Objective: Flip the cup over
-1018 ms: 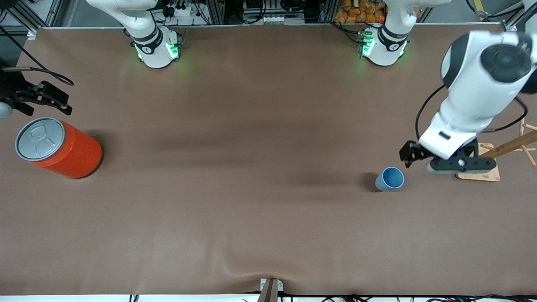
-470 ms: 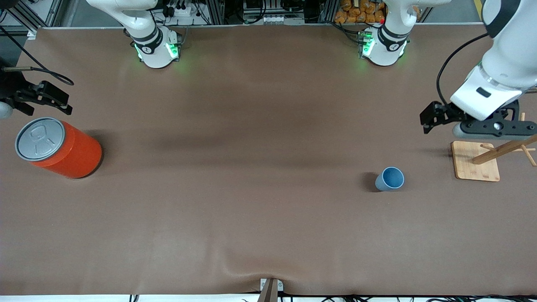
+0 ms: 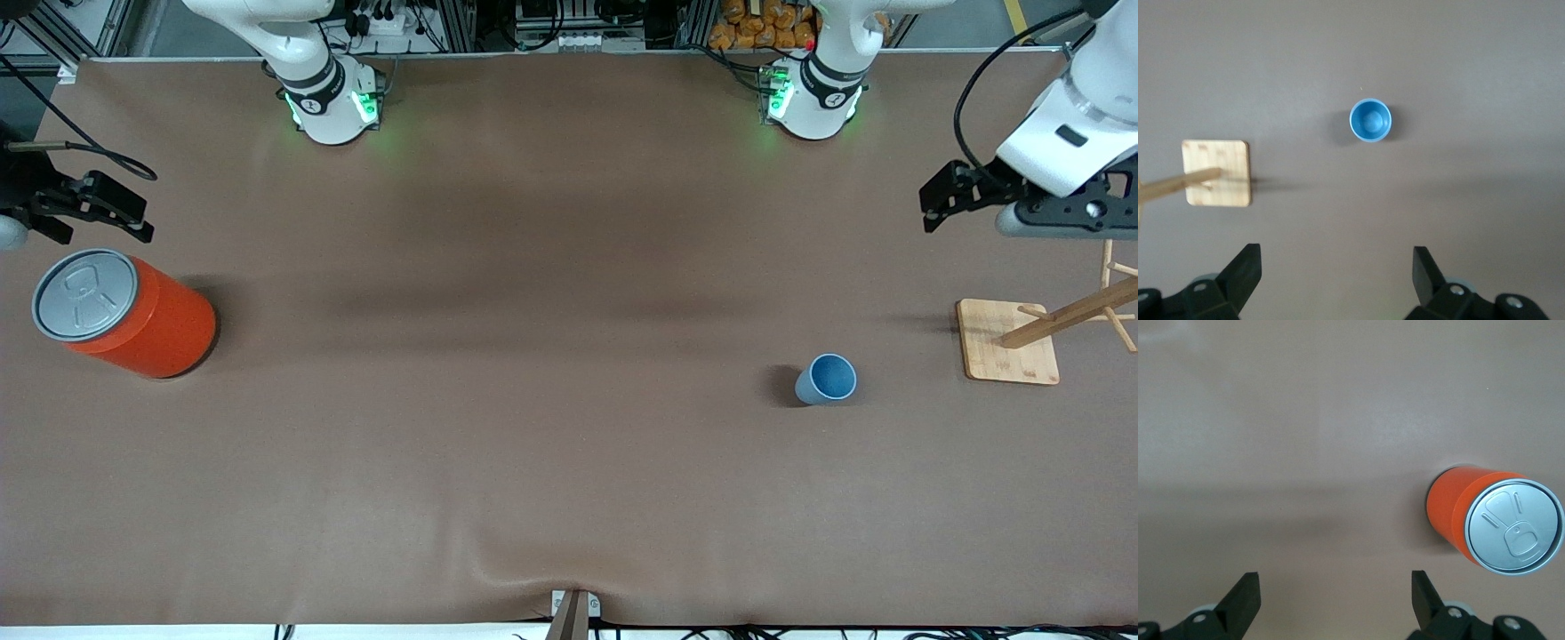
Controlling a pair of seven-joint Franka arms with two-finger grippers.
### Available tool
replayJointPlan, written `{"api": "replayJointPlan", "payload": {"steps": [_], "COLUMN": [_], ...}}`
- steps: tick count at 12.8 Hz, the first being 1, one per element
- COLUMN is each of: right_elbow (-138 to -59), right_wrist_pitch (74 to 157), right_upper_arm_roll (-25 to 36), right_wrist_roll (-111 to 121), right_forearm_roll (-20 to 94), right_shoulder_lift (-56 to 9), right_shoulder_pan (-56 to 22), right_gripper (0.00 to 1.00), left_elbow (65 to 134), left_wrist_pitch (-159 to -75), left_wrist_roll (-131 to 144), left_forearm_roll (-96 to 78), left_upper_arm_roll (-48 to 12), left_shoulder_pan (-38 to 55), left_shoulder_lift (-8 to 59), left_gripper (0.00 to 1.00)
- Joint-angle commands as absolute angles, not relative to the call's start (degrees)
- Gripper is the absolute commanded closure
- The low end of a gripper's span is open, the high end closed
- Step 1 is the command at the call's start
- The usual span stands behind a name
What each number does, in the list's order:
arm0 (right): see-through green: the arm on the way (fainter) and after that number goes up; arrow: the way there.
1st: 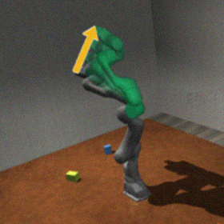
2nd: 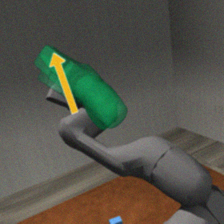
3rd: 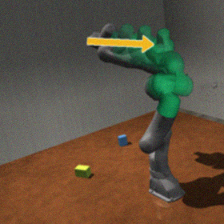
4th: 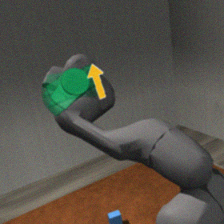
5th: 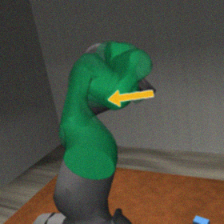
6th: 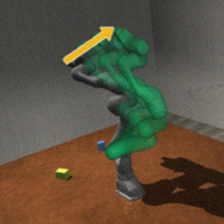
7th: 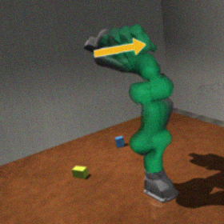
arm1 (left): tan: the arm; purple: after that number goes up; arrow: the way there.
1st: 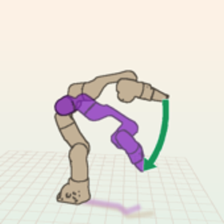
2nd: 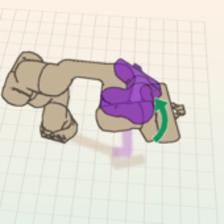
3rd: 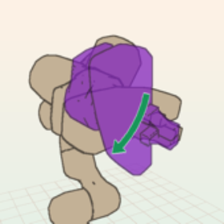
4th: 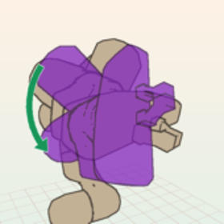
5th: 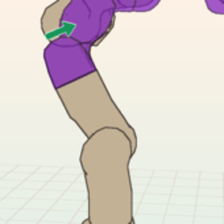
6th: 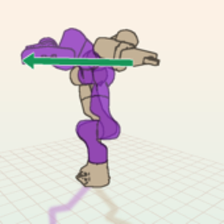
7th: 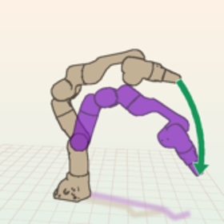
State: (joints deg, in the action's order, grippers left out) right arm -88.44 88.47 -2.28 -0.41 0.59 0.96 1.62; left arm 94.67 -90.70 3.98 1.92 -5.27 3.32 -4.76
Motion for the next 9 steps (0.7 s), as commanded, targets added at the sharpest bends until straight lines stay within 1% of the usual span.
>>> {"api": "replayJointPlan", "payload": {"steps": [1, 3, 5, 9], "right_elbow": [-88.2, -88.2, -88.2, -88.2], "right_wrist_pitch": [87.8, 87.8, 87.8, 87.8], "right_upper_arm_roll": [-2.3, -2.3, -2.3, -2.3], "right_wrist_roll": [0.2, 0.2, 0.2, 0.2], "right_forearm_roll": [0.5, 0.5, 0.5, 0.5], "right_shoulder_lift": [1.3, 1.3, 1.3, 1.3], "right_shoulder_pan": [1.6, 1.5, 1.5, 1.4], "right_gripper": [0.0, 0.0, 0.0, 0.0], "left_elbow": [96.1, 94.9, 91.9, 92.1], "left_wrist_pitch": [-88.3, -86.8, -86.2, -86.0], "left_wrist_roll": [2.7, 2.6, 3.2, 3.3], "left_forearm_roll": [-0.1, -0.1, 0.1, 0.4], "left_upper_arm_roll": [-3.7, -3.7, -3.7, -3.8], "left_shoulder_pan": [3.4, 3.8, 4.0, 4.5], "left_shoulder_lift": [-7.2, -6.9, -5.8, -5.8], "left_gripper": [0.0, 0.0, 0.0, 0.0]}}
